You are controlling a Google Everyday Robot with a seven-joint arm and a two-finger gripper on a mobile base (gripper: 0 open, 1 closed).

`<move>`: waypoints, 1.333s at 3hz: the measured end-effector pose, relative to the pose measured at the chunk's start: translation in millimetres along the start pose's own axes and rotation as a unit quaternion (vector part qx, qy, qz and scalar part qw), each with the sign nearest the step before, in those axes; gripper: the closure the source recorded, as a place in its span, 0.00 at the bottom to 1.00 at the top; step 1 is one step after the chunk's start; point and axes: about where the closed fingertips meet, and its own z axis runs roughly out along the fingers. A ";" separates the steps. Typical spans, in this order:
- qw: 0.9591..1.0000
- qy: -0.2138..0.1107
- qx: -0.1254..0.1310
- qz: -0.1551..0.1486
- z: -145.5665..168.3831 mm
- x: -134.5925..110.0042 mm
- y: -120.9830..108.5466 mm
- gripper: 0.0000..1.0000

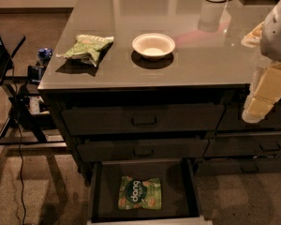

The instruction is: Pick green rice chip bag from bottom drawer and place on counter

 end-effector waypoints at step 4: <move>0.999 -0.010 -0.047 0.024 89.8 -8.7 81.6 0.00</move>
Offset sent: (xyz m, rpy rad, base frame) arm -0.0334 0.0462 -0.0992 0.0677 0.0860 -0.0115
